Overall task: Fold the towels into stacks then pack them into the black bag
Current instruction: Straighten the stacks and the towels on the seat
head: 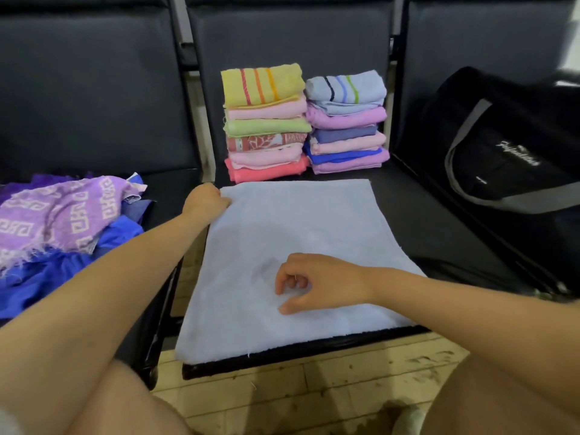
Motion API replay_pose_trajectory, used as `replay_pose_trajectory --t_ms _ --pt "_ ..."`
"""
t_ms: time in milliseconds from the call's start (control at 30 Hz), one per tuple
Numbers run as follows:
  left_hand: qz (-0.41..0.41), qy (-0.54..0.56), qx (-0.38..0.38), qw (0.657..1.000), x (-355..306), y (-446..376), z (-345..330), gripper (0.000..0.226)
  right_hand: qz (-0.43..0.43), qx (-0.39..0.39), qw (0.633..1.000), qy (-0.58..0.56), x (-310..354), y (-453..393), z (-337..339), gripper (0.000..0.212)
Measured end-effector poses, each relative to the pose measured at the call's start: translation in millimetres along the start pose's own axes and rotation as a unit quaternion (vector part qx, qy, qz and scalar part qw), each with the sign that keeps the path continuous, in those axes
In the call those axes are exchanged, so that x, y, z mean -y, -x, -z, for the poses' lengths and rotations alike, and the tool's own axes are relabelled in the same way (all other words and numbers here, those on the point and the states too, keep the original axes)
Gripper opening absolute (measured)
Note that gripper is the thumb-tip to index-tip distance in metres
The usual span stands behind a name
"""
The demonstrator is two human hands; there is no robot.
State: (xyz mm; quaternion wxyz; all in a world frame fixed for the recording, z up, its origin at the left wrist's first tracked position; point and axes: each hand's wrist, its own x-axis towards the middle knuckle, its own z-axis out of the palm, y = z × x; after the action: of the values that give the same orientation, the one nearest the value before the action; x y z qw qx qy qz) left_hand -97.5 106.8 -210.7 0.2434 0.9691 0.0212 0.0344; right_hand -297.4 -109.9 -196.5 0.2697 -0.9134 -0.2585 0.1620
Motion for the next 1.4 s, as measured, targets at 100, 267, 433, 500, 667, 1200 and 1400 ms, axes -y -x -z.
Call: replay_pose_trajectory --t_ms 100,267,433,500,667,1200,1400 --pt "-0.023 -0.013 -0.032 0.999 -5.0 -3.0 -2.6 0.015 0.040 -0.018 0.999 0.001 1.8 7.6 0.3 0.014" --pt "0.001 -0.050 -0.068 0.996 -9.3 -6.9 -0.9 0.020 0.102 0.002 0.993 0.054 5.3 25.6 -13.0 0.039" --pt "-0.025 -0.072 -0.049 0.996 -19.7 10.4 -4.9 0.040 0.177 -0.048 0.967 0.174 3.2 26.2 -15.5 0.018" --pt "-0.067 -0.114 -0.072 0.989 -26.3 24.2 -5.5 0.038 0.171 -0.052 0.967 0.180 5.3 24.4 -11.8 0.015" --pt "-0.171 0.008 -0.061 0.983 -43.8 77.3 7.9 0.030 0.047 -0.076 0.996 0.026 5.7 12.9 -0.4 0.007" --pt "-0.291 -0.137 0.153 0.934 -26.5 195.1 29.7 0.015 -0.077 0.003 0.985 -0.152 -0.6 -1.4 11.9 0.012" --pt "-0.246 0.041 0.126 0.960 -14.3 178.0 28.0 0.023 -0.039 -0.078 0.961 0.263 16.4 8.4 12.5 0.022"
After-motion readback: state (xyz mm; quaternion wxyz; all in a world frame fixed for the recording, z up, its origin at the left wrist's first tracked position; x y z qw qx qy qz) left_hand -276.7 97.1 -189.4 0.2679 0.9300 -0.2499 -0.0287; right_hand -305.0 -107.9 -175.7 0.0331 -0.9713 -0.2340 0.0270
